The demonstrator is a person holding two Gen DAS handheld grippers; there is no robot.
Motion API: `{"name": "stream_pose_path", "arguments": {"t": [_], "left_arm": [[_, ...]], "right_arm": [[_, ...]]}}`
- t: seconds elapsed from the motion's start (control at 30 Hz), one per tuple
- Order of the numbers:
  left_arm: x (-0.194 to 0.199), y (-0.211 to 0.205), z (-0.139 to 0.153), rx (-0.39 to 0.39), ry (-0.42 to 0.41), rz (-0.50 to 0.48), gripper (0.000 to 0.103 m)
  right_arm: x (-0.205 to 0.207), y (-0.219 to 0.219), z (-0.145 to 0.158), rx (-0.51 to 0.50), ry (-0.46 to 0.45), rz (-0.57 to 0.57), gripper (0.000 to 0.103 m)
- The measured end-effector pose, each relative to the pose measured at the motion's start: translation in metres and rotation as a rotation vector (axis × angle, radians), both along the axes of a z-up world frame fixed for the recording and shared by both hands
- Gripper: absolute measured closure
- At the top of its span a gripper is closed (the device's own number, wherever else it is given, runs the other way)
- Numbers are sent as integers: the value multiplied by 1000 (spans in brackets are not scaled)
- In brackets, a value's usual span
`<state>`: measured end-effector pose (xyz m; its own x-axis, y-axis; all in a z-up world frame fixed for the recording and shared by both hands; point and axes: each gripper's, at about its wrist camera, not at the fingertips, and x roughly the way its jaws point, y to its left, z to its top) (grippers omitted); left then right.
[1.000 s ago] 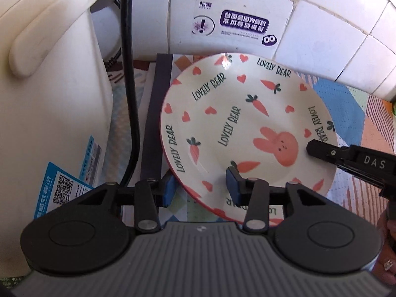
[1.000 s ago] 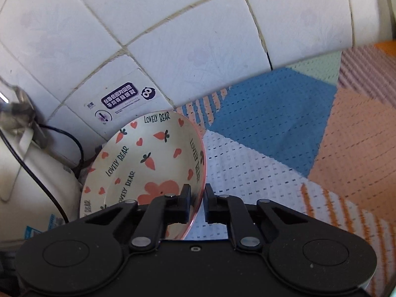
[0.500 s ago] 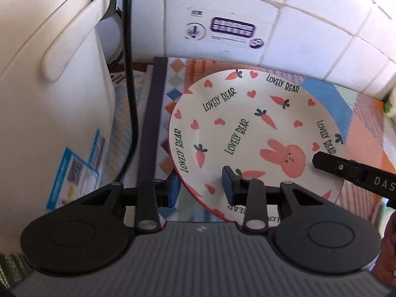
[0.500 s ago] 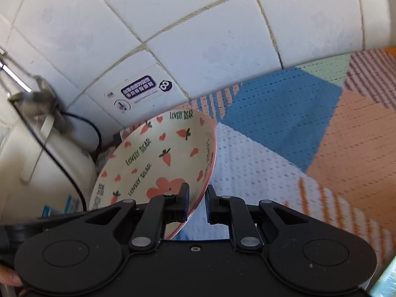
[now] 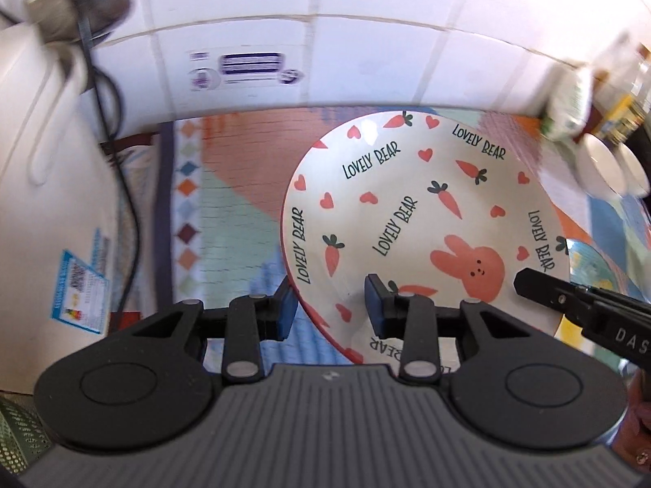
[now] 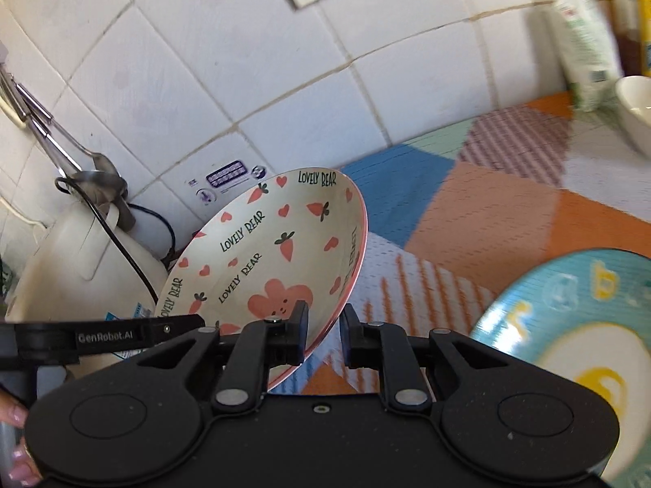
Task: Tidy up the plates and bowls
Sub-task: 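Carry the bunny bowl with the right gripper onto the egg plate, open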
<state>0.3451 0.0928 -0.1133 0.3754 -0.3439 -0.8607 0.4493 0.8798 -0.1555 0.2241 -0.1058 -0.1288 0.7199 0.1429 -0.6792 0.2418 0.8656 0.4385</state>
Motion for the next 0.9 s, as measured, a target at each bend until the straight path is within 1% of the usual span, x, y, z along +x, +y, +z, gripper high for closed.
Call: {"name": "stream_pose_path", "arguments": {"t": [0.13,0.2,0.27,0.4,0.5,0.6,0.7,0.9], "left_arm": [[-19,-23,6,2,-30,-89,69],[-28,-32,9,-21,-36,-112,69],[-35,-44,8,-17,-39,-144,69],[-47,-67,5,-26,-4,-197,69],[-58,-83,4,-24,11,-212,69],[-71,-98,1,-7,11,-258,69],[-79,-109,-4,-2,46,-289,69],[-86,-130,-14,38,88,-332,69]], "right_arm": [[-29,-5,9,-62,-3,-34,82],[-45,-12,11,-66,-10,-69,82],[-58,-19,12,-61,-14,-110,82],[-78,-32,14,-81,-19,-164,82],[-96,-43,14,-74,-10,-203,82],[-111,-50,11,-99,13,-216,82],[-126,-60,7,-85,17,-250,82],[-143,-69,-4,-81,51,-289,82]]}}
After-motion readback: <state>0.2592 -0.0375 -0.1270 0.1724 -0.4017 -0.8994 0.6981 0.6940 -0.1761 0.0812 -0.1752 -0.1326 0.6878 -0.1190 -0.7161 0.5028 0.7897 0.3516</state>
